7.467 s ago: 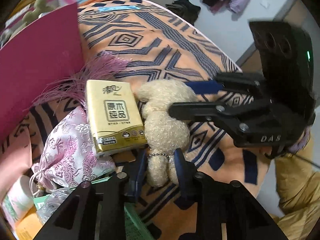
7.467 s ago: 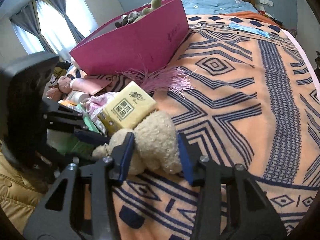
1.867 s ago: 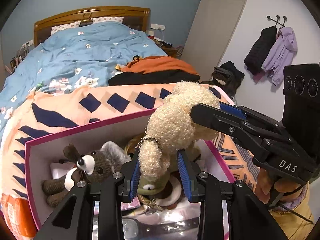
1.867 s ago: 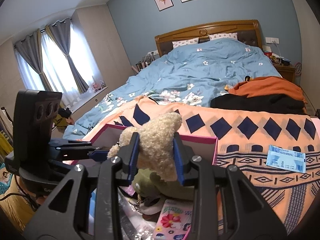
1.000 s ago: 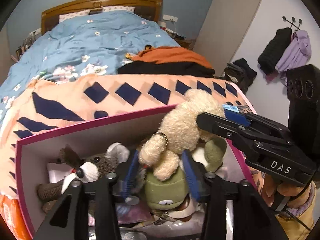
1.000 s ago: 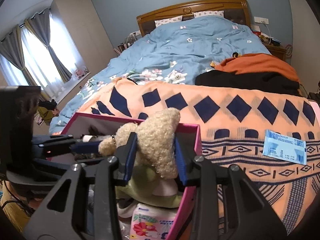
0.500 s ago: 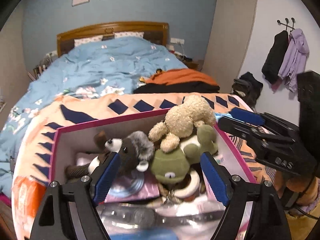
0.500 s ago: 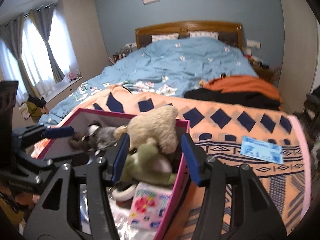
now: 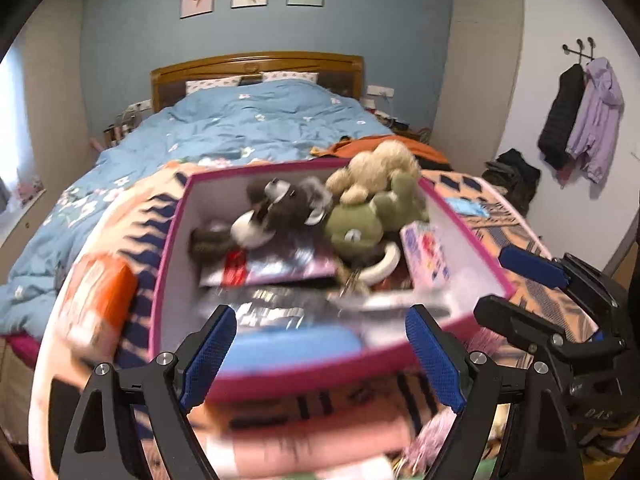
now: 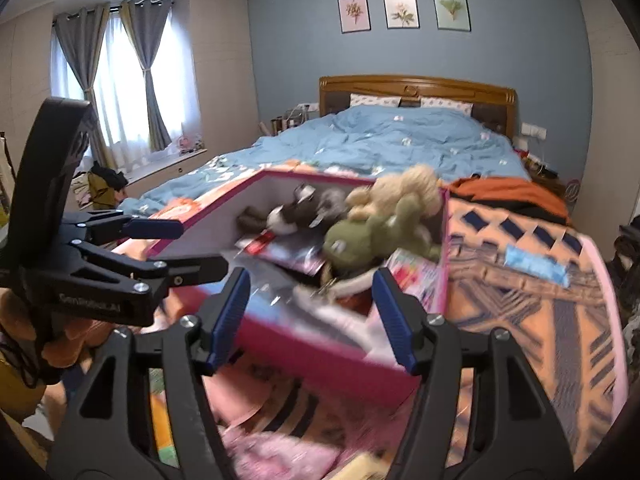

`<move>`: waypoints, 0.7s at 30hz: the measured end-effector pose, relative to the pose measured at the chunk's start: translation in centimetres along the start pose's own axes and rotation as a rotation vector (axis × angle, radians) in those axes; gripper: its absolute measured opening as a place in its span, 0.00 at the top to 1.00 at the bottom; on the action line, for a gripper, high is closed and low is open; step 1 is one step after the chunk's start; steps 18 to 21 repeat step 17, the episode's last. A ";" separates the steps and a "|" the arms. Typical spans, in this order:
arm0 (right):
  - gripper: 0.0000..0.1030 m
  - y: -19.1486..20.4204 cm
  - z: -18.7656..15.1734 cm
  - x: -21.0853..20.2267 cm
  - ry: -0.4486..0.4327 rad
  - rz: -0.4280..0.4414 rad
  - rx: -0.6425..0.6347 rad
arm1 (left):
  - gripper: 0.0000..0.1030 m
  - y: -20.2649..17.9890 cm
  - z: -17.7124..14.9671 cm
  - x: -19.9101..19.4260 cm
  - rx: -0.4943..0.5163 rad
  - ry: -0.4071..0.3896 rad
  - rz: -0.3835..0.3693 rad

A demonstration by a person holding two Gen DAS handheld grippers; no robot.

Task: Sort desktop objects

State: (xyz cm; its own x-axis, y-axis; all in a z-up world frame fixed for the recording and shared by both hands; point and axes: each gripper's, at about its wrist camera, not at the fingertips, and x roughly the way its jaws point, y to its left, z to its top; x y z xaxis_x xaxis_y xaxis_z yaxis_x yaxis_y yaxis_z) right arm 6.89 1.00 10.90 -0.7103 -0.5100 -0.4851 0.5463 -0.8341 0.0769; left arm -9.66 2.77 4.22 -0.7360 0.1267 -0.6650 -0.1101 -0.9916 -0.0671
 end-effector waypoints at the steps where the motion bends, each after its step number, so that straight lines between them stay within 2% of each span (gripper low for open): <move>1: 0.36 0.5 -0.7 0.0 0.011 0.003 -0.002 | 0.14 -0.1 -0.8 -0.2 0.006 0.006 0.013; 5: 0.34 2.1 -3.2 0.1 0.056 0.015 -0.002 | 0.14 -0.8 -3.0 -0.9 0.029 0.021 0.051; 7: 0.30 2.7 -4.1 -0.1 0.064 0.007 -0.002 | 0.14 -1.2 -3.8 -1.3 0.035 0.019 0.065; 10: 0.29 3.1 -4.8 -0.4 0.070 0.010 0.010 | 0.14 -1.5 -4.6 -1.8 0.025 0.007 0.078; 14: 0.19 3.4 -5.4 -0.9 0.063 -0.017 0.017 | 0.14 -1.6 -5.4 -2.0 0.003 0.001 0.085; 21: 0.19 3.6 -5.9 -1.0 0.070 -0.027 0.017 | 0.14 -1.5 -6.0 -2.0 -0.015 0.014 0.078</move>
